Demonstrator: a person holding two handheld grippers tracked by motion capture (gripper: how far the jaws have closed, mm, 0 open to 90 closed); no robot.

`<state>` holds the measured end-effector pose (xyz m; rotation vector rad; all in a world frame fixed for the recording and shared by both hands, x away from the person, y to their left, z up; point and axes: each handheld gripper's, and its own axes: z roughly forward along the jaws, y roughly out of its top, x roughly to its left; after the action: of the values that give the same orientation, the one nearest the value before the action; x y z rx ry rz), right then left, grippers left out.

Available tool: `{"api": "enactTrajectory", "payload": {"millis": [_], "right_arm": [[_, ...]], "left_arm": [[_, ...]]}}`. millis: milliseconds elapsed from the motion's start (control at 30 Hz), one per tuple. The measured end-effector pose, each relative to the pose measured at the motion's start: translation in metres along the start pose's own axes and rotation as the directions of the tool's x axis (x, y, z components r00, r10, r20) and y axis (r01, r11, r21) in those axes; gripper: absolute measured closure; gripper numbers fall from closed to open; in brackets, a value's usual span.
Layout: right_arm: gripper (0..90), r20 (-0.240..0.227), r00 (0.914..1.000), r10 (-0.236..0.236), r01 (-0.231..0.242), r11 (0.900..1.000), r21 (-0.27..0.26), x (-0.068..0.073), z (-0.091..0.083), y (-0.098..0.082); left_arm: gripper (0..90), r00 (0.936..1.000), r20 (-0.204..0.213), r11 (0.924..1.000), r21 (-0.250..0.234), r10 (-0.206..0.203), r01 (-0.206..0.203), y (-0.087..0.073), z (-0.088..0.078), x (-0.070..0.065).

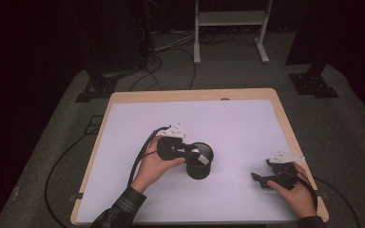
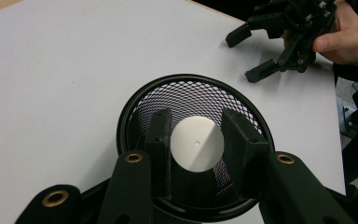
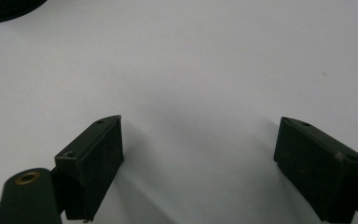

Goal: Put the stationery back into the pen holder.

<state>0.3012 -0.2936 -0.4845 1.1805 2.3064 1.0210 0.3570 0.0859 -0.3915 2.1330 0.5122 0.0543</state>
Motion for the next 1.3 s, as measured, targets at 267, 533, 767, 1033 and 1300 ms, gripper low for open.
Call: {"api": "enactTrajectory", "payload": {"millis": [267,533,767,1033,1300], "right_arm": [[14.3,0.0,1.0,0.0,0.0,1.0,0.0,0.0,0.0,0.0],[14.3,0.0,1.0,0.0,0.0,1.0,0.0,0.0,0.0,0.0],[14.3,0.0,1.0,0.0,0.0,1.0,0.0,0.0,0.0,0.0],[14.3,0.0,1.0,0.0,0.0,1.0,0.0,0.0,0.0,0.0],[14.3,0.0,1.0,0.0,0.0,1.0,0.0,0.0,0.0,0.0]], "left_arm": [[64.5,1.0,-0.003,1.0,0.0,0.0,0.0,-0.001,0.002,0.0],[64.4,1.0,-0.006,1.0,0.008,0.005,-0.005,-0.001,0.003,0.0],[60.3,1.0,-0.007,0.9999,-0.016,0.0,0.0,-0.001,0.002,-0.001],[50.6,1.0,-0.006,0.9997,-0.024,0.003,-0.003,0.0,-0.001,-0.001],[28.0,0.9992,-0.029,0.9995,-0.019,0.026,-0.027,0.0,-0.008,-0.005]]}}
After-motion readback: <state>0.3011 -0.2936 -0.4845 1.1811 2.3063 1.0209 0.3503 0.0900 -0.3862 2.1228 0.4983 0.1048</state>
